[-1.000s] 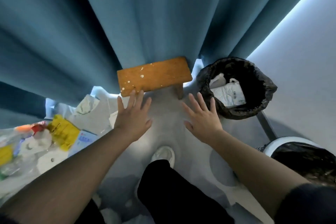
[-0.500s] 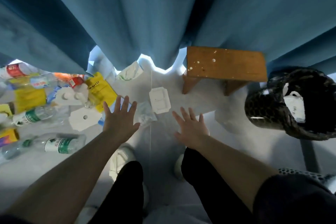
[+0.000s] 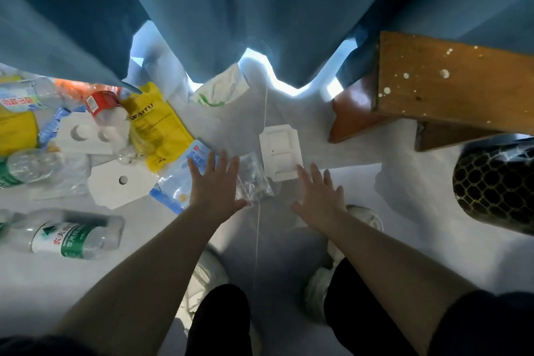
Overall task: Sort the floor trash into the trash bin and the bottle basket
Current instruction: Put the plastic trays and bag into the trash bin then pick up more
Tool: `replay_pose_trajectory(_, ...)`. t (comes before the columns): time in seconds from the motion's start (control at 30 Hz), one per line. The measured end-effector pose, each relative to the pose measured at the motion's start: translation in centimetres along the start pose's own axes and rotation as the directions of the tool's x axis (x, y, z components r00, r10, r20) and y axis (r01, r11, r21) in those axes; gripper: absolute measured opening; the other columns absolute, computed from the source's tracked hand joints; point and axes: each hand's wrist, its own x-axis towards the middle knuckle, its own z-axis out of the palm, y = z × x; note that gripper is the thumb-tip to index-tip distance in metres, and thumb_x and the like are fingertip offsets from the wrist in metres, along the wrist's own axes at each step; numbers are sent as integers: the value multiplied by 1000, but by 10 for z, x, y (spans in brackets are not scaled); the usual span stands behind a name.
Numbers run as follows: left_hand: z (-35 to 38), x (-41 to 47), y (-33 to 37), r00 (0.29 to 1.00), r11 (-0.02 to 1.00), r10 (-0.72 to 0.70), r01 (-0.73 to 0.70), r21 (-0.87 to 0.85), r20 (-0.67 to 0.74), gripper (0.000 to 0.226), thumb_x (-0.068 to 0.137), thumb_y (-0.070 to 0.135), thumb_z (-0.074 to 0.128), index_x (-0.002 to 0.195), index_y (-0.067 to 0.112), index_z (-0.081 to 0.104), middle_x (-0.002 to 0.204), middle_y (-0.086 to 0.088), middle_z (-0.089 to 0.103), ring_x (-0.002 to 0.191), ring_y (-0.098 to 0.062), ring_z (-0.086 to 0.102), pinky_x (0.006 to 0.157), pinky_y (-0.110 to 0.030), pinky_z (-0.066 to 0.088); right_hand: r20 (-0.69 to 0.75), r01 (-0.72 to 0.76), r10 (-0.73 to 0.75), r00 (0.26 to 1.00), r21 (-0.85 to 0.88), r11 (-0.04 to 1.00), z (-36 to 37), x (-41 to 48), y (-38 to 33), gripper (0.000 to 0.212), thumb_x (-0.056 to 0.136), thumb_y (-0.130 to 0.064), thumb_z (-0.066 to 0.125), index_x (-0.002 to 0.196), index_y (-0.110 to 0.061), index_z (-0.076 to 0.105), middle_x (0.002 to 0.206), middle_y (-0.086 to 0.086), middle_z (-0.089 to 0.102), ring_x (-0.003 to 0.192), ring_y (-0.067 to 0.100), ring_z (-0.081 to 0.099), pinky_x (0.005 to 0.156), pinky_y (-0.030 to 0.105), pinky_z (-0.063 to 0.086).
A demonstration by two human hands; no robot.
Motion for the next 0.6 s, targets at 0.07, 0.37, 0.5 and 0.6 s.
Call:
replay_pose_trajectory(0.07,6,17,4,1000,1000,-7,7,-14,-22,101,73,73,55,149,21,11,156,-8,14,144,-30,12,109,-64,9,-71,-58,66,995,111,992,-5,20,-11,85,87,-59,54,148,-31,4,158,1,9,145,34,12,113,61,19)
replay_pose_trajectory(0.37,27,55,27,993,993,-91,84,-87,-75,59,84,35,64,131,14,36,124,-8,51,115,-28,48,109,-63,16,-138,-284,354,925,366,886,-7,82,-48,102,74,-60,70,147,-30,7,145,5,33,126,30,41,101,51,36)
replay_pose_trajectory(0.5,33,58,24,992,979,-114,104,-175,-49,43,85,29,65,121,14,46,119,-5,57,113,-26,51,109,-54,19,-194,-320,379,905,277,906,-2,89,-53,91,76,-47,74,144,-25,18,138,9,34,118,29,43,94,44,38)
replay_pose_trajectory(0.6,33,58,20,995,975,-101,94,-201,-21,28,90,35,57,112,18,55,112,-3,62,109,-25,55,107,-52,20,-178,-342,398,900,279,897,-2,91,-51,85,73,-44,78,137,-20,27,133,10,37,115,30,45,92,42,39)
